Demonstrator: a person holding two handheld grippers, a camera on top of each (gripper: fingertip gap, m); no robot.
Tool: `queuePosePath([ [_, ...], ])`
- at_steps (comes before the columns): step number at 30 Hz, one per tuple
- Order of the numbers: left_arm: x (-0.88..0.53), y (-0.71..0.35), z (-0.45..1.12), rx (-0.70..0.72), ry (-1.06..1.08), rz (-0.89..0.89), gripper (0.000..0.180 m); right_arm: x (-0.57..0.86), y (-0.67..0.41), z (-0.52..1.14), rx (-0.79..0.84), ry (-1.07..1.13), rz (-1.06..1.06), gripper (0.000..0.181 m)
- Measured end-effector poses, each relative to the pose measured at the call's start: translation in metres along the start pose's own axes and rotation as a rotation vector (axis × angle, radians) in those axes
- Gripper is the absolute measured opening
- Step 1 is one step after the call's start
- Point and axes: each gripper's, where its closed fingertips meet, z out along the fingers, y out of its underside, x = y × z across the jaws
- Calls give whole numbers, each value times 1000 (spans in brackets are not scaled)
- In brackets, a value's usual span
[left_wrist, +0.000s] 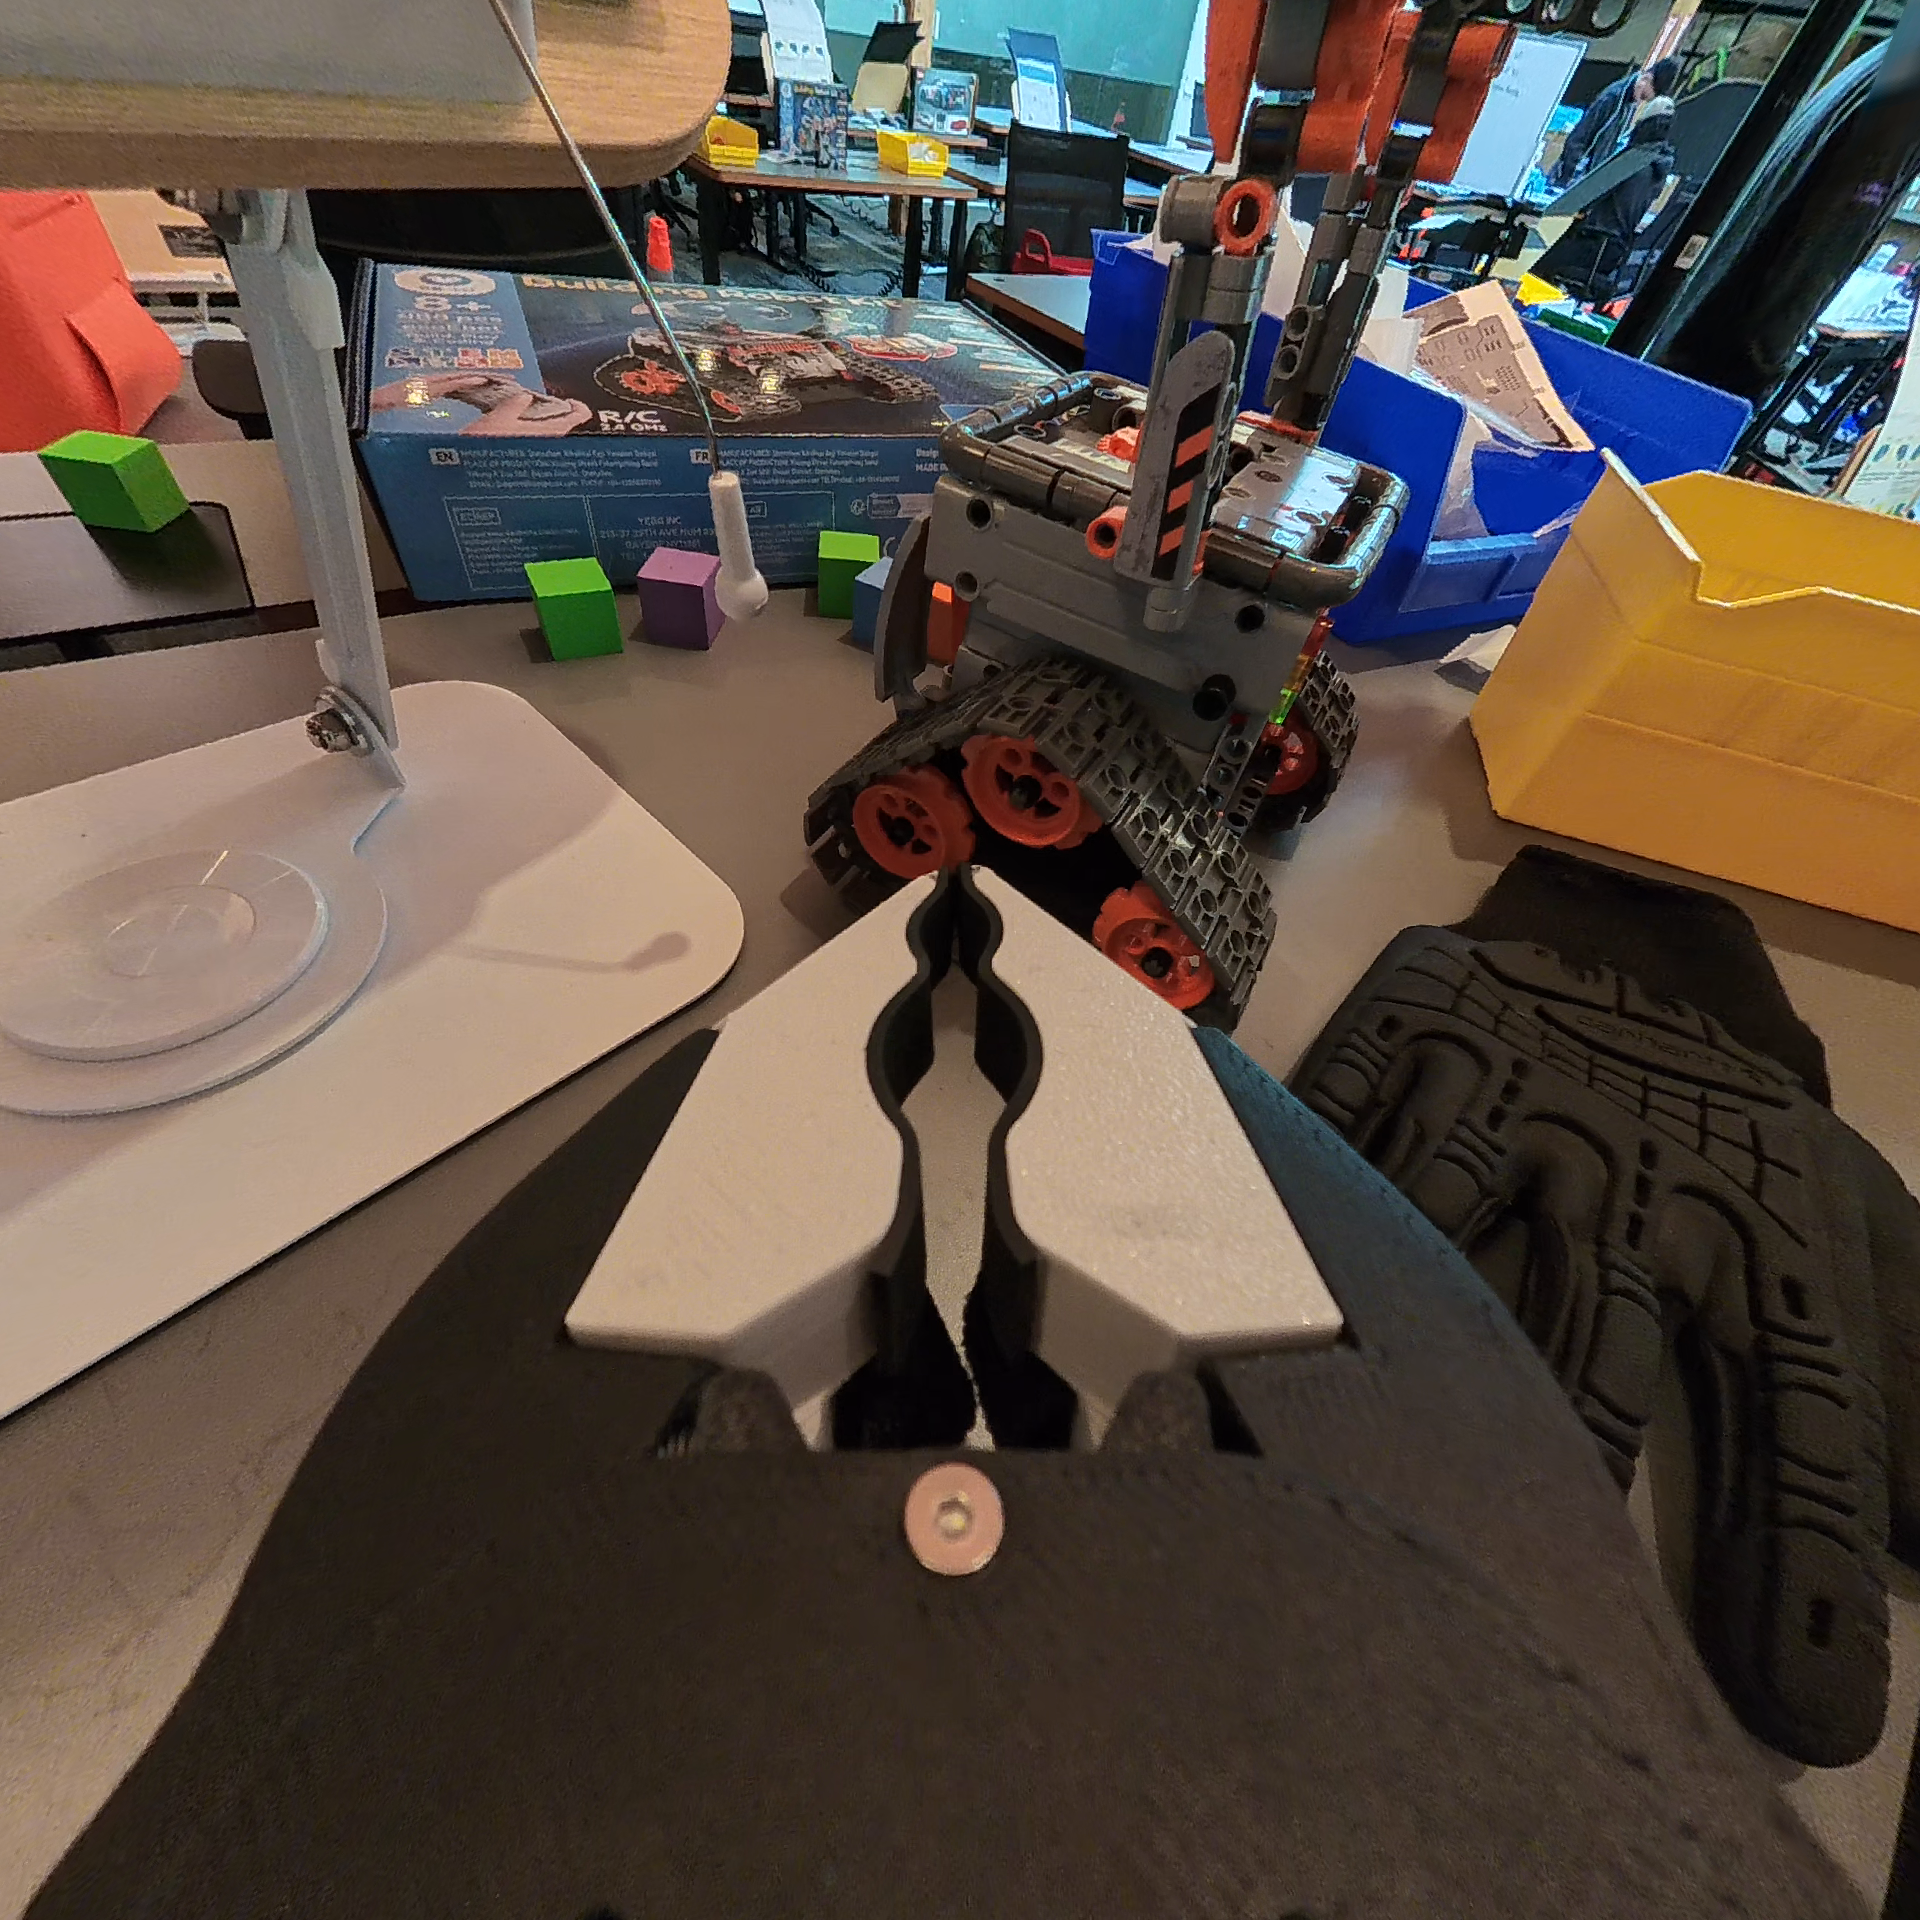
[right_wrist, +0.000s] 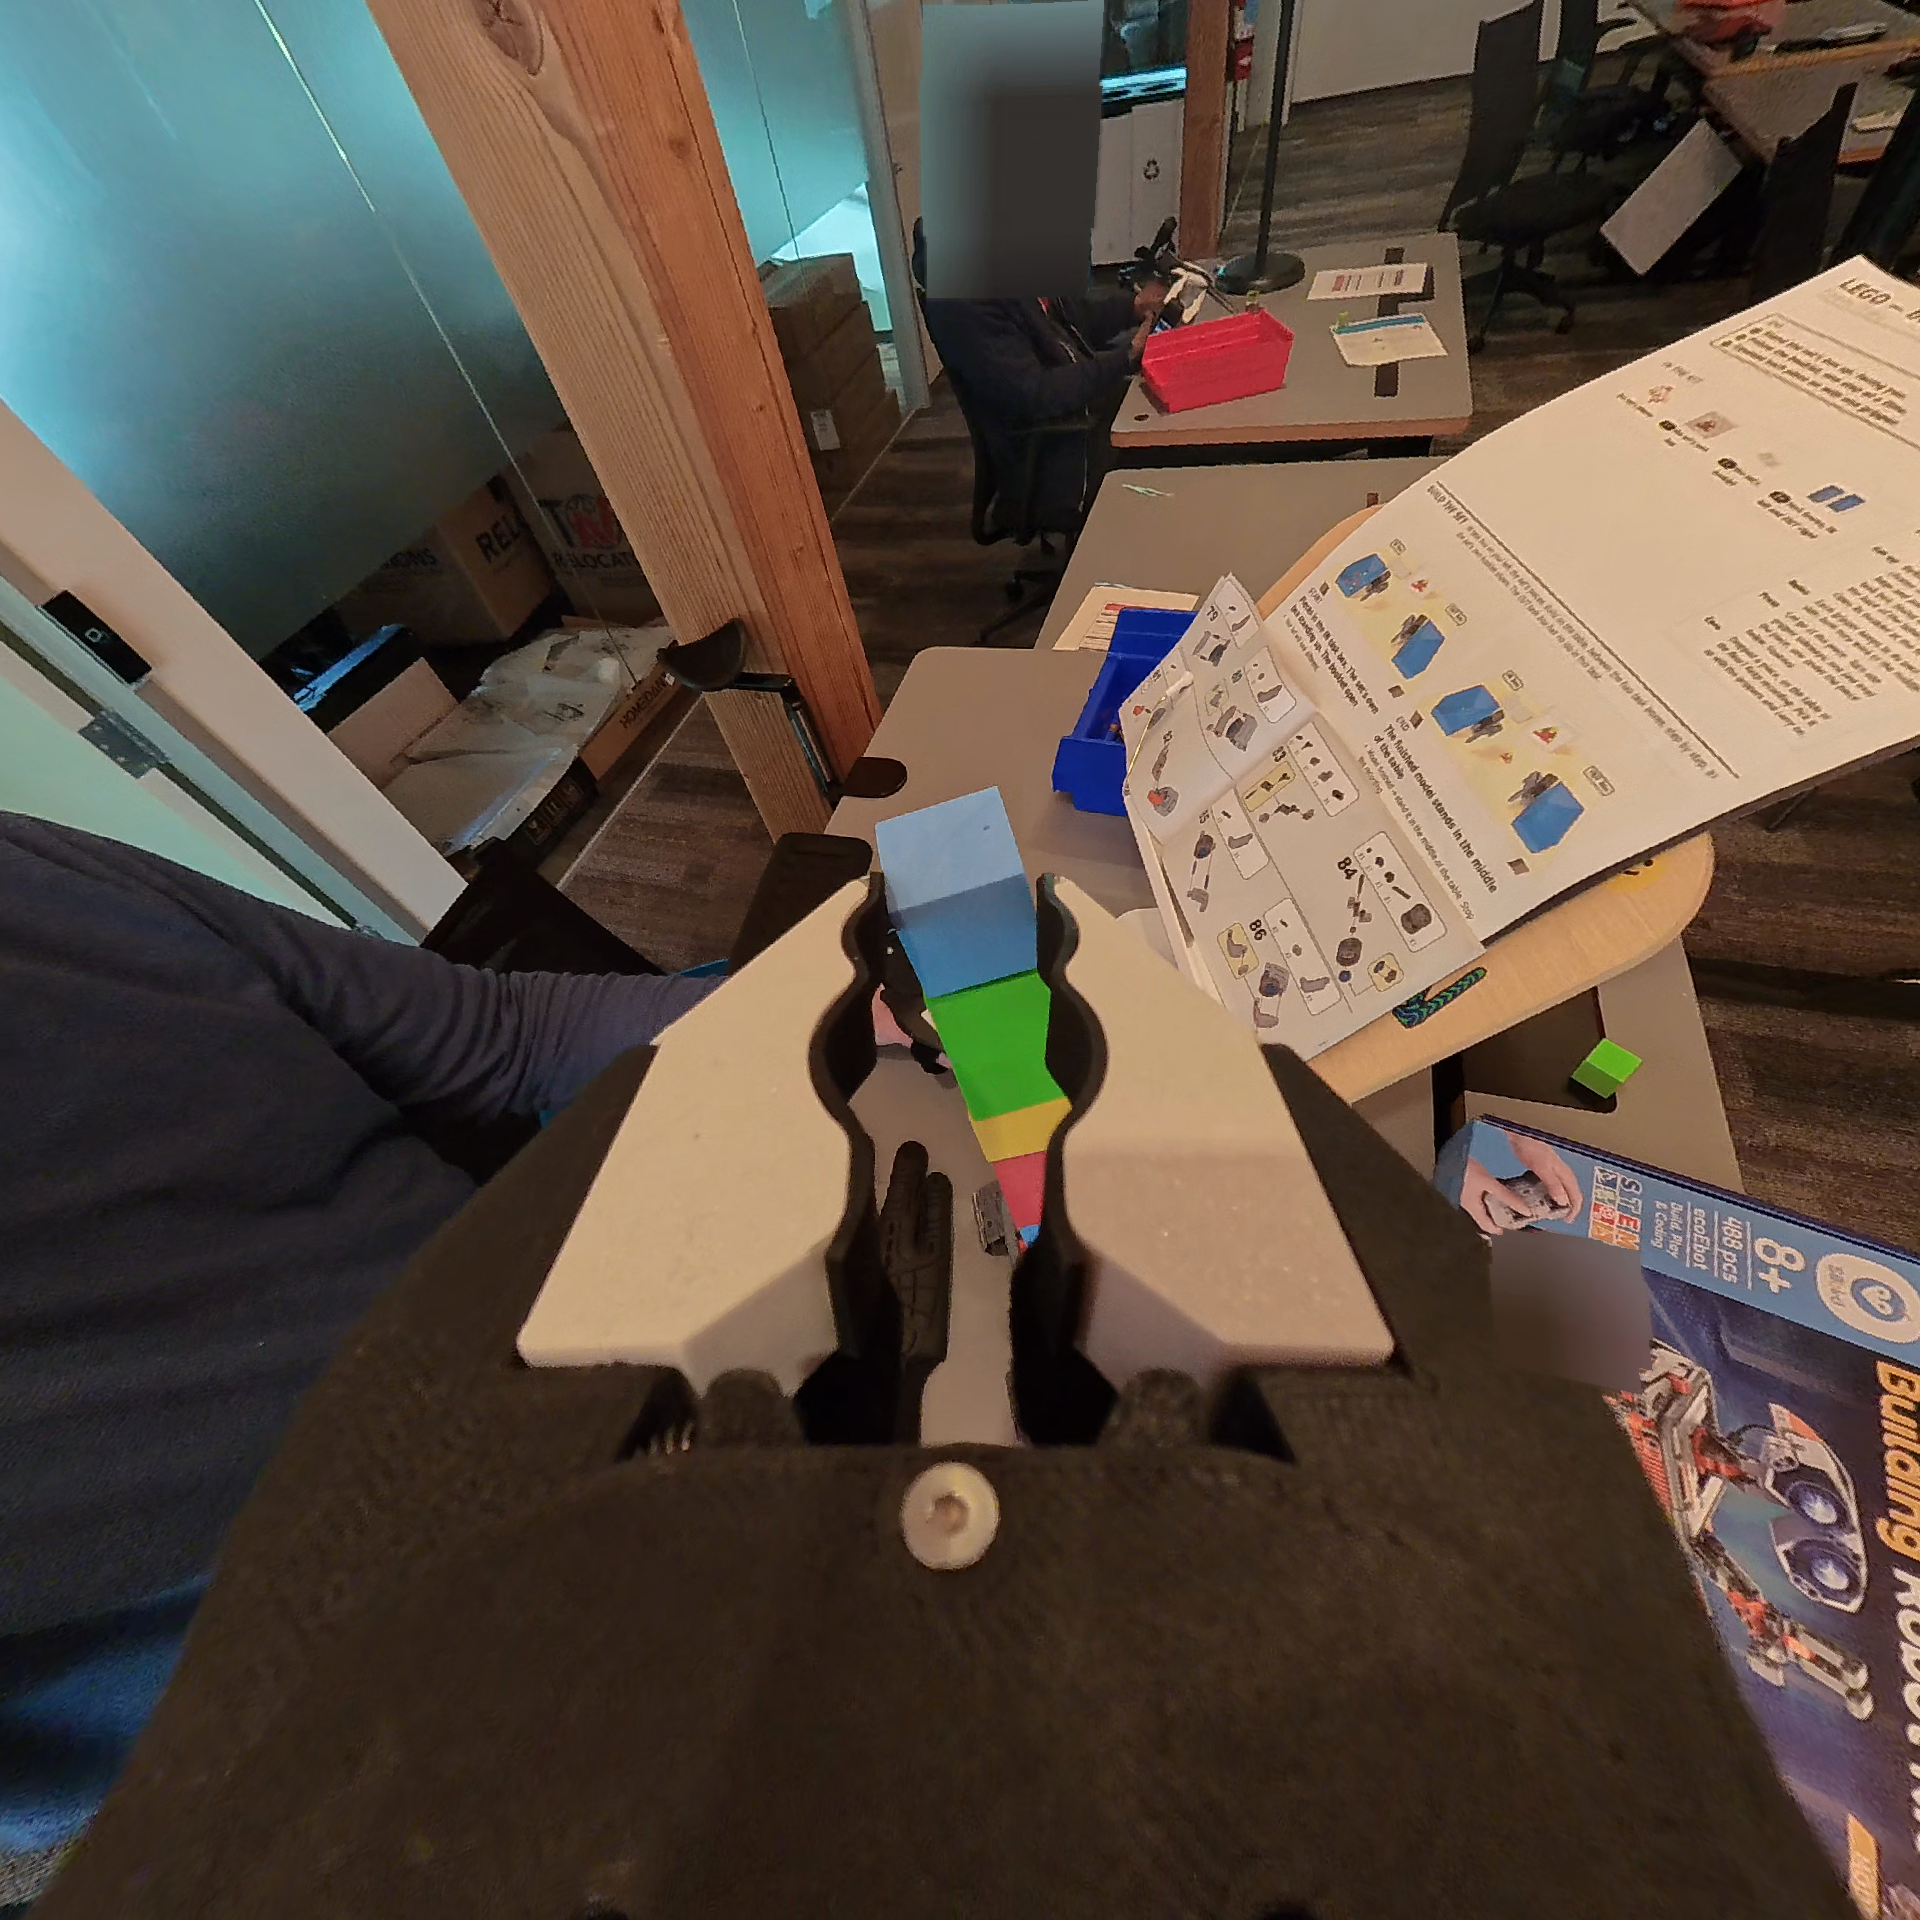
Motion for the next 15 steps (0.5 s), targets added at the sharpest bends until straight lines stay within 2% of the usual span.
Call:
queuePosePath([
  [11, 0, 0, 0, 1, 0, 0, 0, 0, 3, 1, 7, -2, 12, 28],
  [15, 0, 0, 0, -1, 1, 0, 0, -2, 1, 0, 19, -1, 9, 33],
])
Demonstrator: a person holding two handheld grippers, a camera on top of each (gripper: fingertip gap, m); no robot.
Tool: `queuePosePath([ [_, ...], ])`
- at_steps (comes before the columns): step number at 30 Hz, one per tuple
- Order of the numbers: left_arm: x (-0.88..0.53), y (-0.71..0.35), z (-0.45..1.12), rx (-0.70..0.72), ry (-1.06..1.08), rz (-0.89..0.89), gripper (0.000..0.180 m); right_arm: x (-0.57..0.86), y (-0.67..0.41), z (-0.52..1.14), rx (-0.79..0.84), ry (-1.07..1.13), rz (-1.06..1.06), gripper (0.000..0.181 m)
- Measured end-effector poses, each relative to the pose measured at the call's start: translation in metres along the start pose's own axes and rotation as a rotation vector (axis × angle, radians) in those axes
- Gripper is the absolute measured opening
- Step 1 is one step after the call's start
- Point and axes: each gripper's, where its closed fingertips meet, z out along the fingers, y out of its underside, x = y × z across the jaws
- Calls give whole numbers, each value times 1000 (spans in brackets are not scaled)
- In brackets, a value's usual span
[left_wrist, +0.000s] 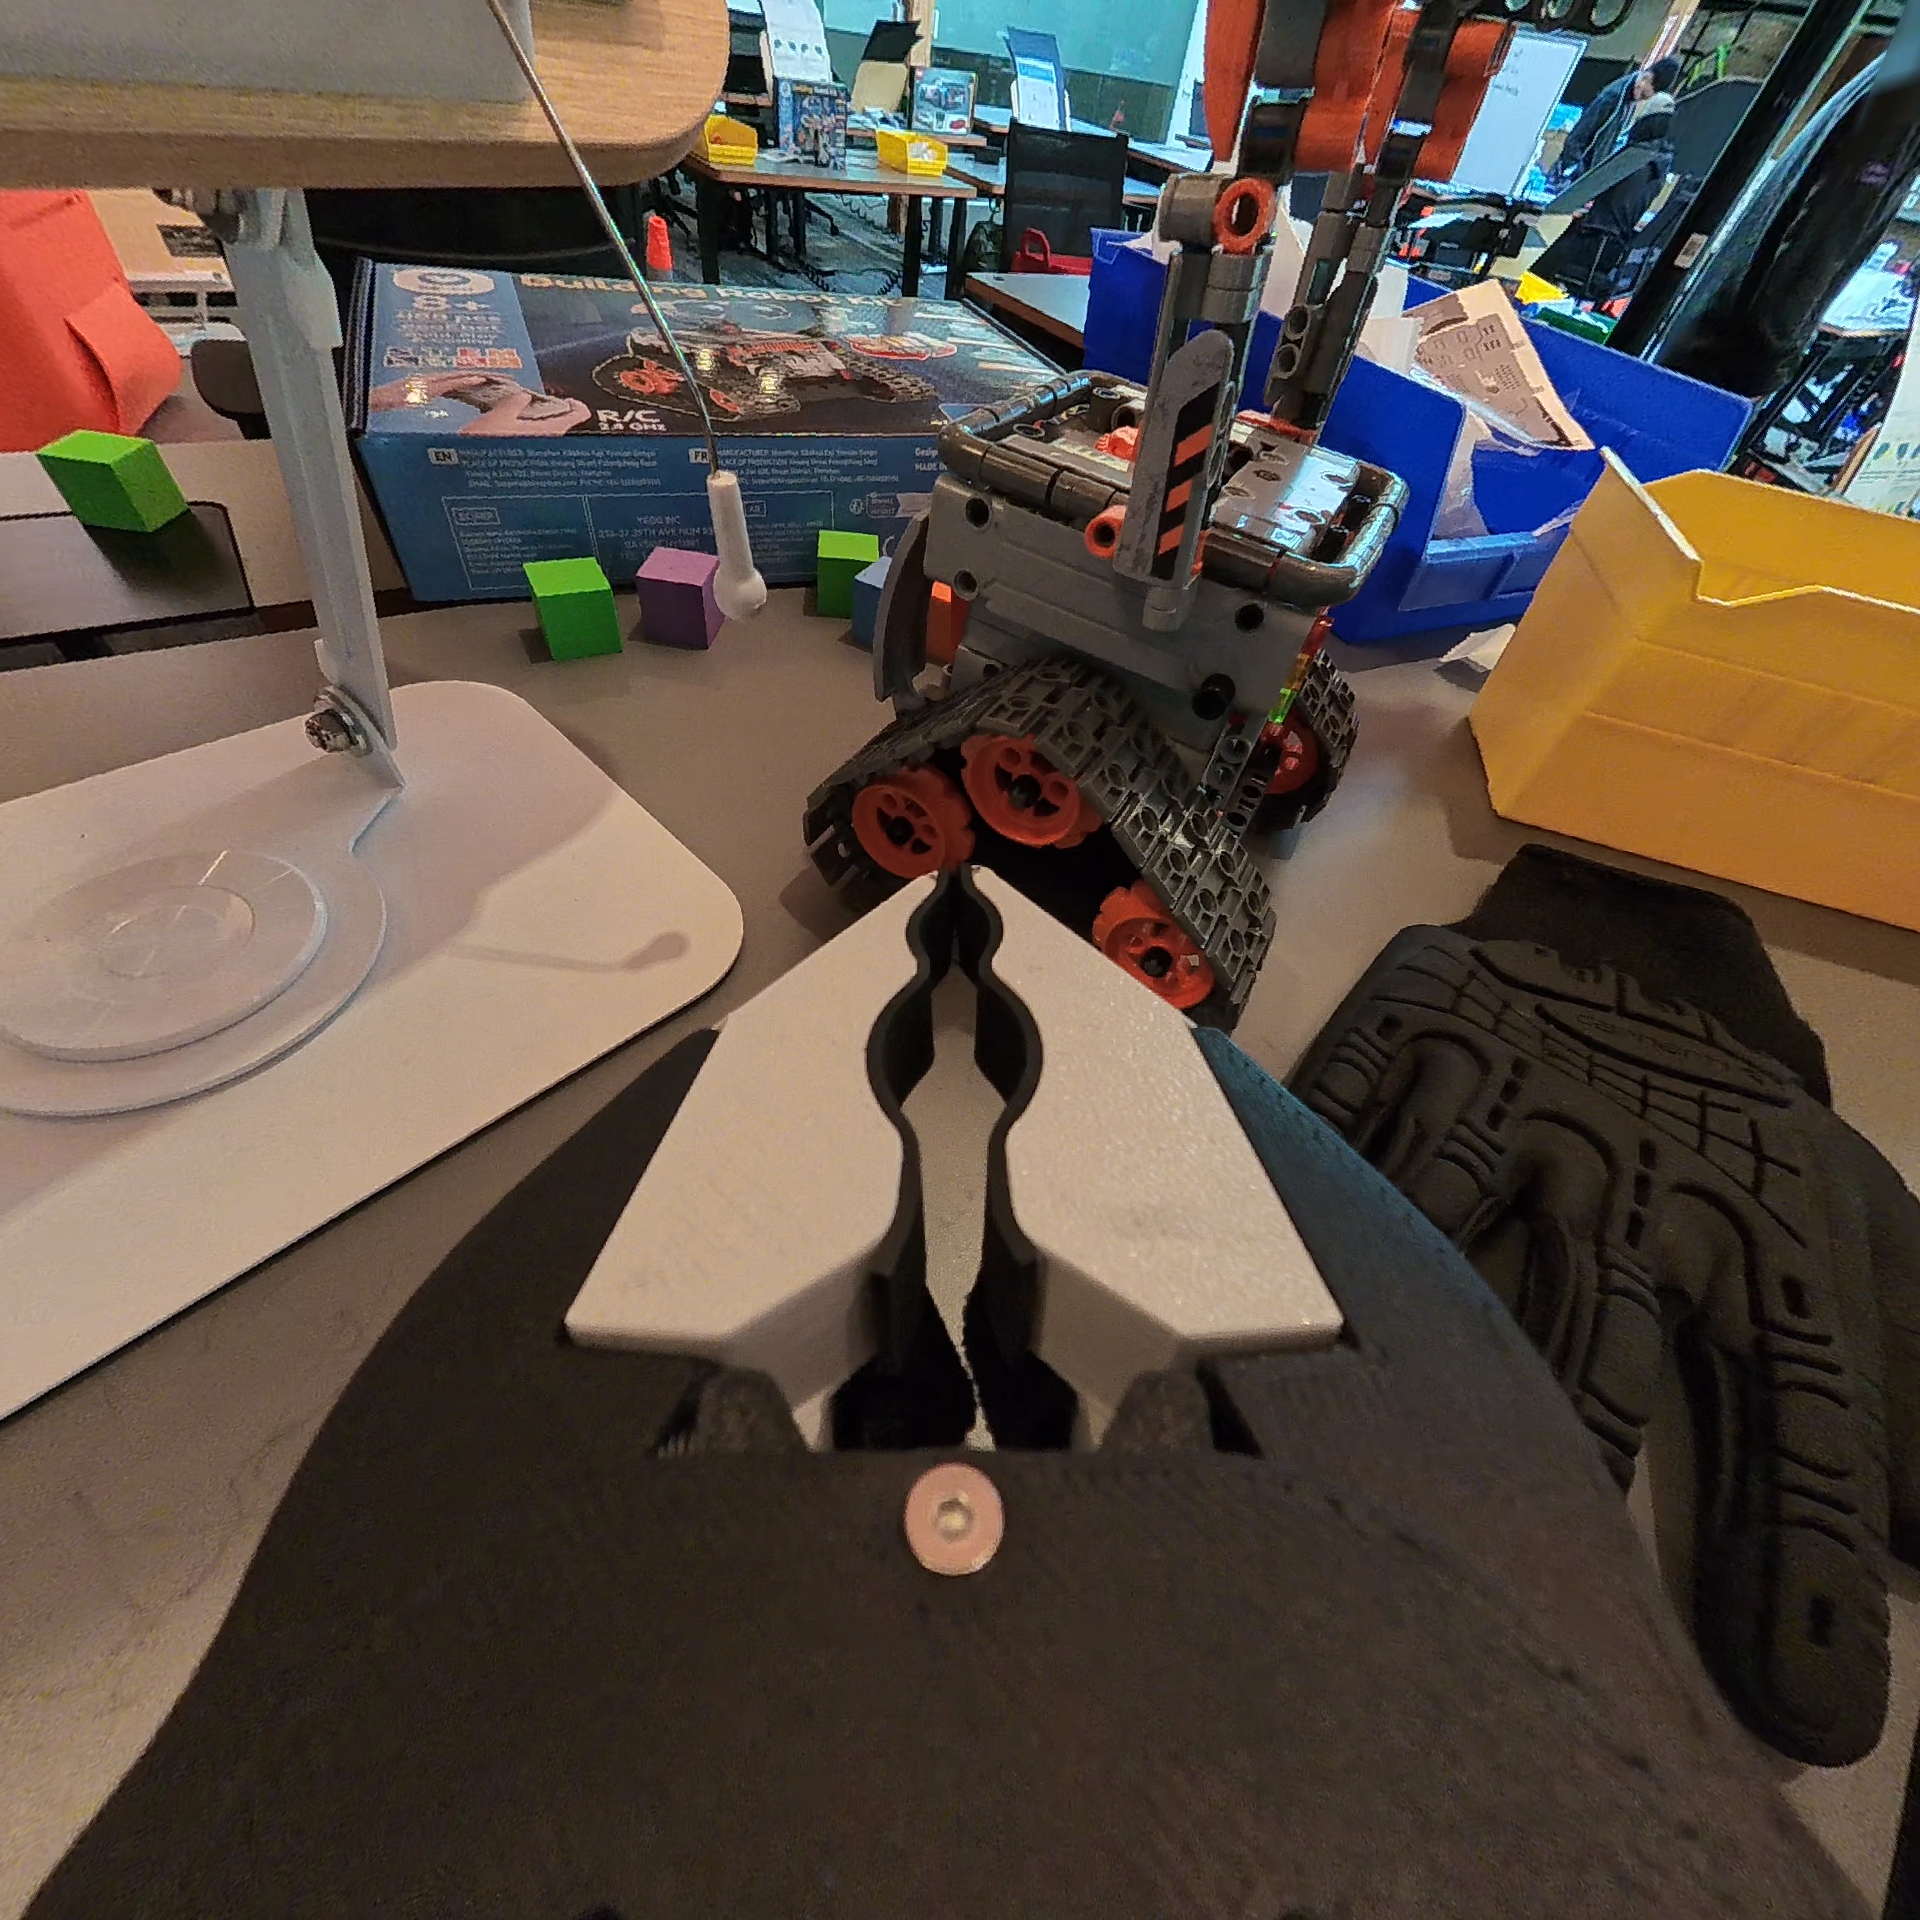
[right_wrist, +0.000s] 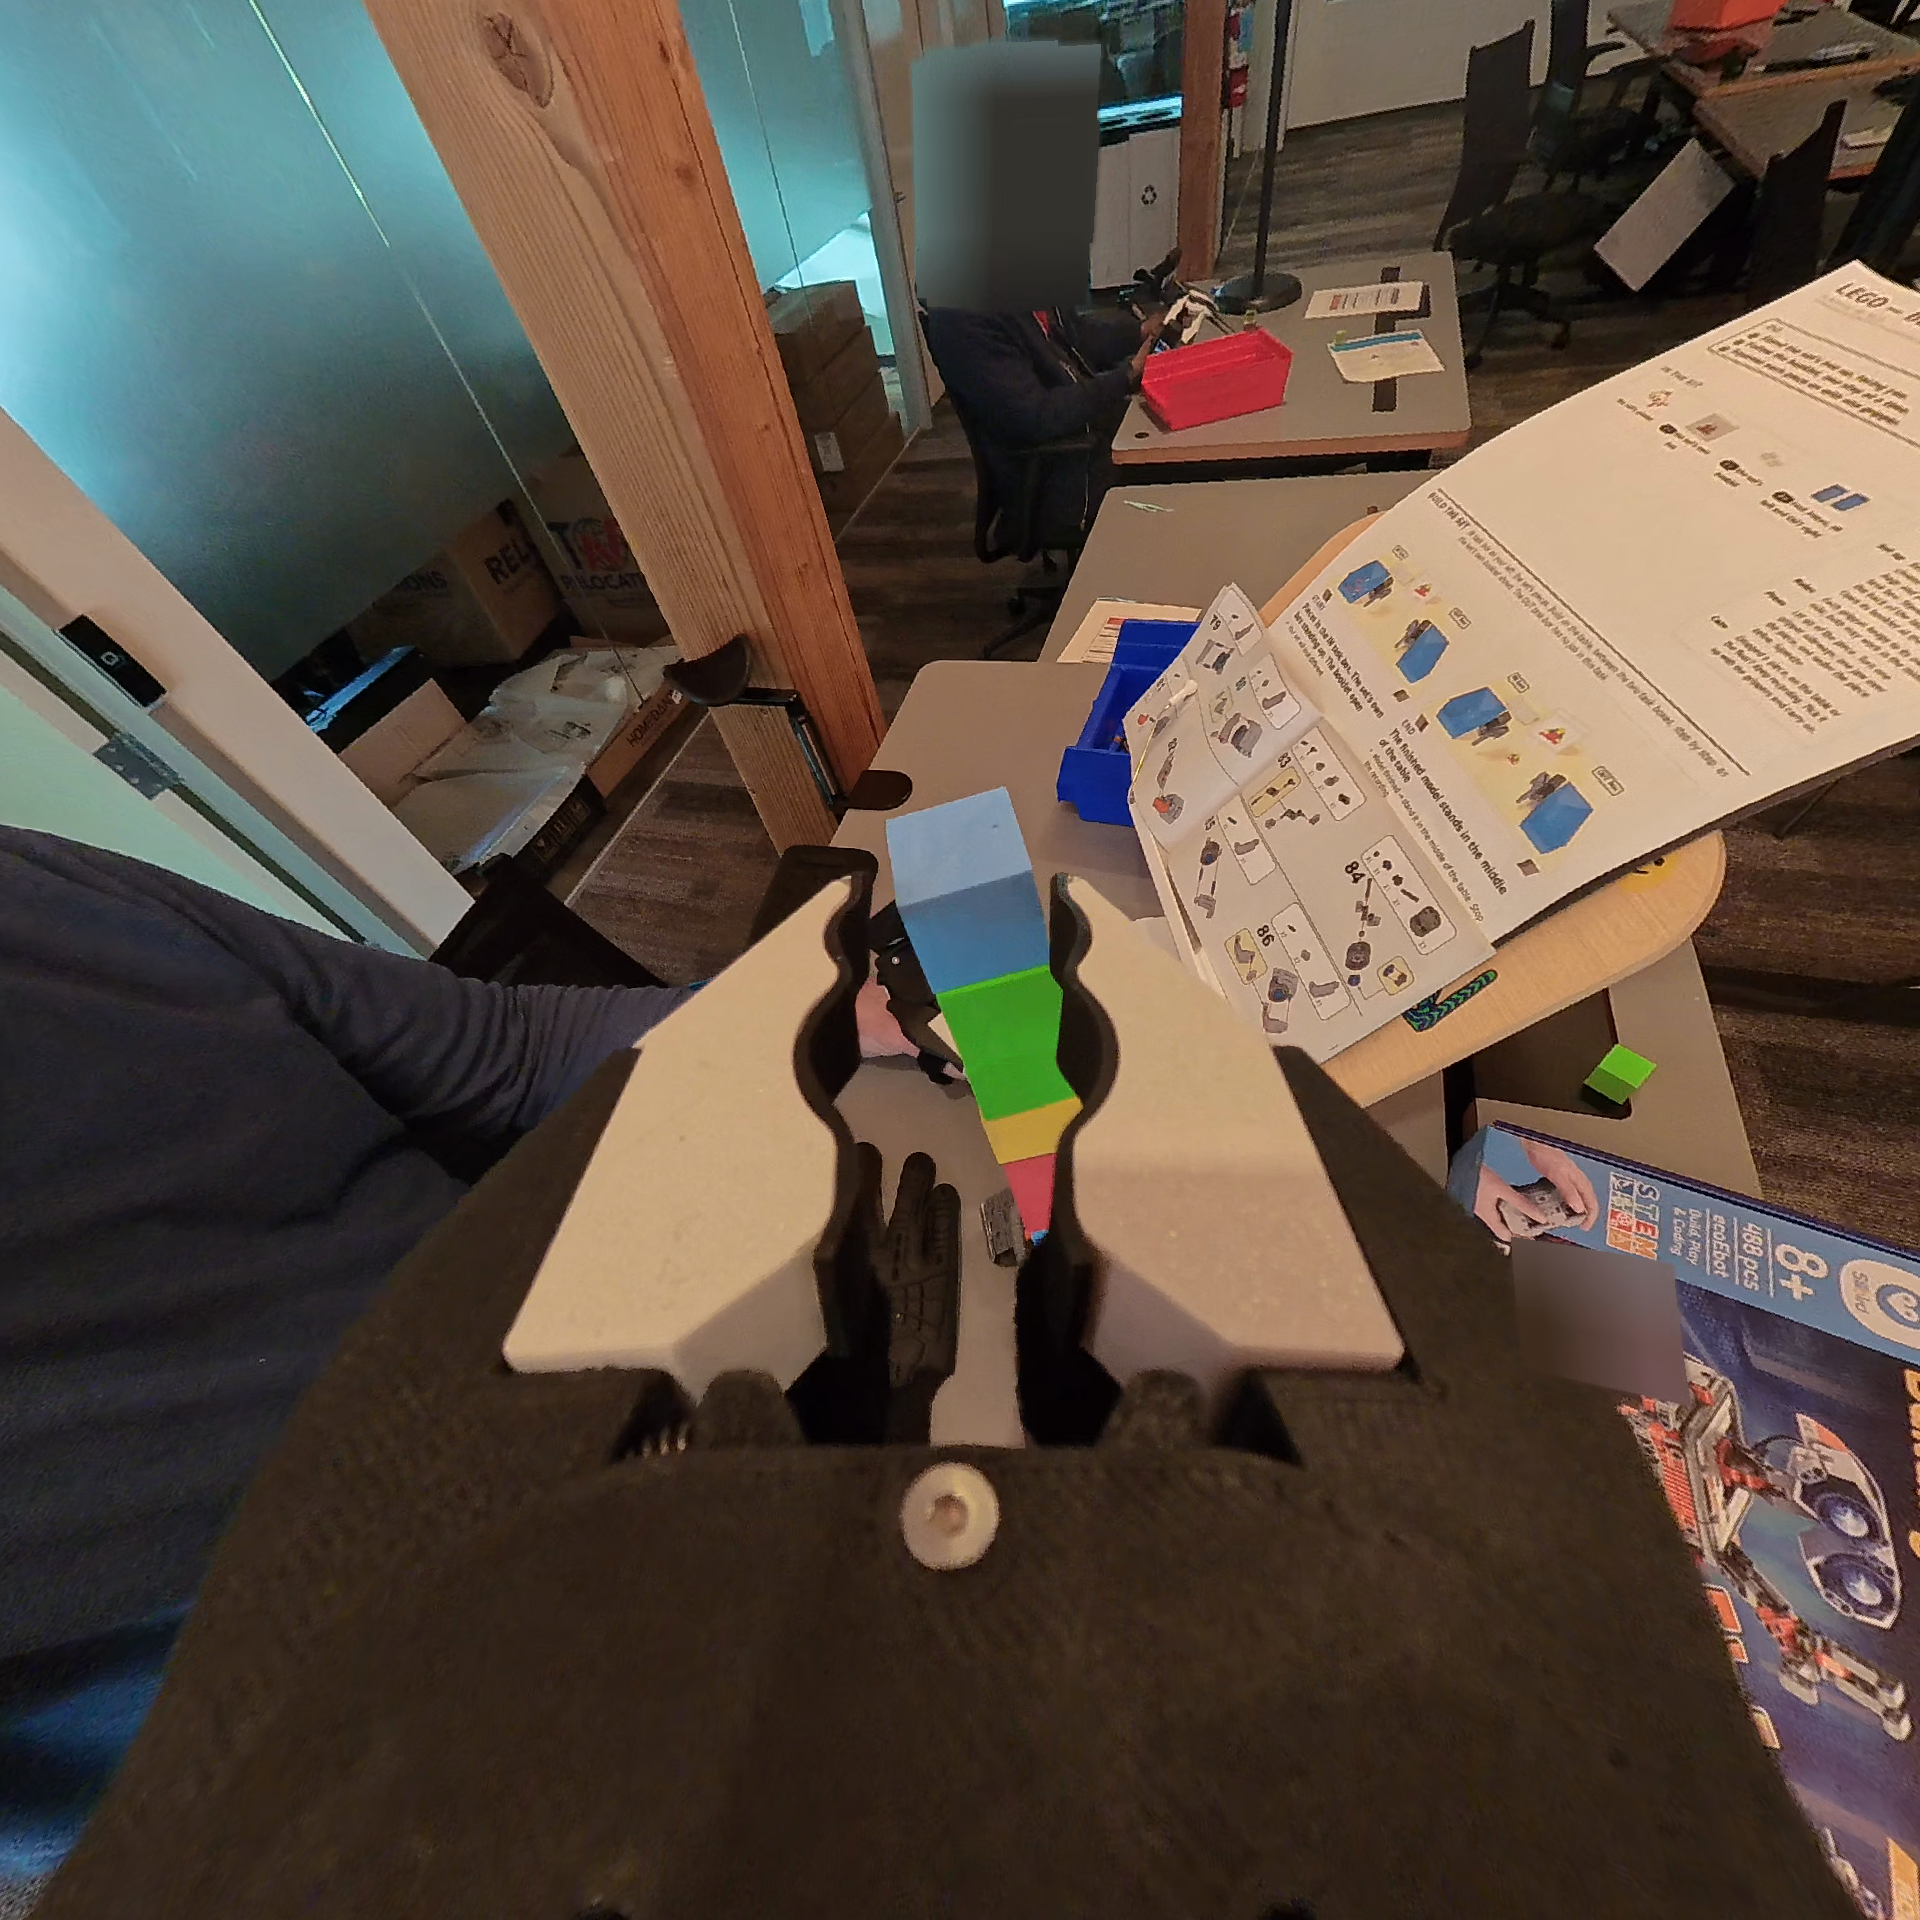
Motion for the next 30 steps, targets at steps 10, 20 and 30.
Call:
queuePosePath([
  [10, 0, 0, 0, 2, -1, 0, 0, 1, 1, 3, -3, 8, -16, 26],
  [20, 0, 0, 0, 0, 0, 1, 0, 1, 0, -4, 21, 17, -18, 26],
  [30, 0, 0, 0, 1, -1, 2, 0, 4, 2, -2, 18, 23, -11, 26],
])
